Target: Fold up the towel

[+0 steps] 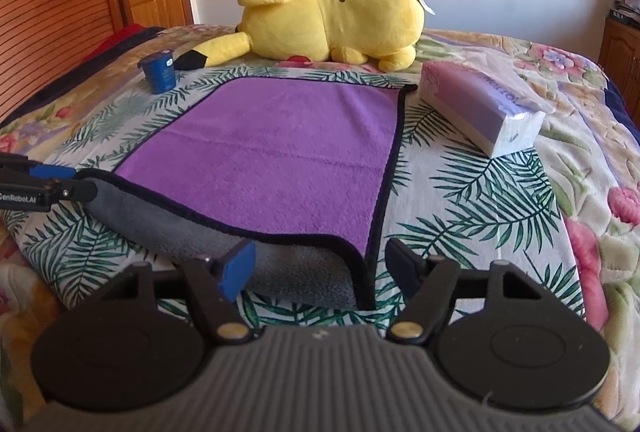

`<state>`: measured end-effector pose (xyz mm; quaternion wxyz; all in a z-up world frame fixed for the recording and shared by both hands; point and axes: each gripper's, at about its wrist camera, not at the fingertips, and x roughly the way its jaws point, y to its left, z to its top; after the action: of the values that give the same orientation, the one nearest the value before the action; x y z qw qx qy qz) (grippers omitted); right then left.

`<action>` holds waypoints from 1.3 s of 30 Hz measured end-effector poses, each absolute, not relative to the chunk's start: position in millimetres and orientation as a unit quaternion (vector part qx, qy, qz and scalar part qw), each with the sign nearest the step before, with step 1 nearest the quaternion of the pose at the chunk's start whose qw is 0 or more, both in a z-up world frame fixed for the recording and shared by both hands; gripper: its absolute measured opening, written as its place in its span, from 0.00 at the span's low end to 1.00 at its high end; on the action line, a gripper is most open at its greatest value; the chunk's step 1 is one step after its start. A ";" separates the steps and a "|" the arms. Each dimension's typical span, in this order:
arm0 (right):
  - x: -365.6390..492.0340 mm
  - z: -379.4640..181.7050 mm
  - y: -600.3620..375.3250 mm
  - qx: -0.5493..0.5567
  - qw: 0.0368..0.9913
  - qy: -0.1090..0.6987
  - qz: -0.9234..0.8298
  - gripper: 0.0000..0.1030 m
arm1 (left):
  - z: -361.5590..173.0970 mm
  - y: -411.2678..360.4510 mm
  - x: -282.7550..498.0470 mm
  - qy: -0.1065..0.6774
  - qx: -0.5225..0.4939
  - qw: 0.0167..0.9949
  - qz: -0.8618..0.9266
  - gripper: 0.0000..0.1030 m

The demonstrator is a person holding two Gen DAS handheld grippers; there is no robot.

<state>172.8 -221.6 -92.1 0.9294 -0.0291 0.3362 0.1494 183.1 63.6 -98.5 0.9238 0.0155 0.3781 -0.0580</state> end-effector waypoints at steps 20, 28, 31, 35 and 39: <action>182.1 -107.0 -223.3 -0.015 0.910 0.383 0.158 0.64 | -109.0 64.3 183.2 0.398 0.019 0.915 -0.057 0.18; 182.3 -107.3 -222.6 -0.016 0.908 0.385 0.162 0.47 | -108.6 62.9 182.6 0.395 0.022 0.917 -0.054 0.10; 184.2 -110.1 -223.0 -0.018 0.906 0.392 0.159 0.46 | -109.6 63.0 182.0 0.395 0.024 0.917 -0.054 0.09; 184.2 -110.6 -222.3 -0.023 0.906 0.392 0.159 0.44 | -109.1 62.5 181.8 0.395 0.026 0.917 -0.054 0.06; 183.8 -110.3 -221.5 -0.025 0.905 0.390 0.168 0.25 | -106.2 62.7 180.7 0.390 0.023 0.918 -0.059 0.00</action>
<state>183.8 -221.5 -110.3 0.9051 -0.0250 0.3896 0.1684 180.7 62.7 -106.2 0.9185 0.0233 0.3904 -0.0588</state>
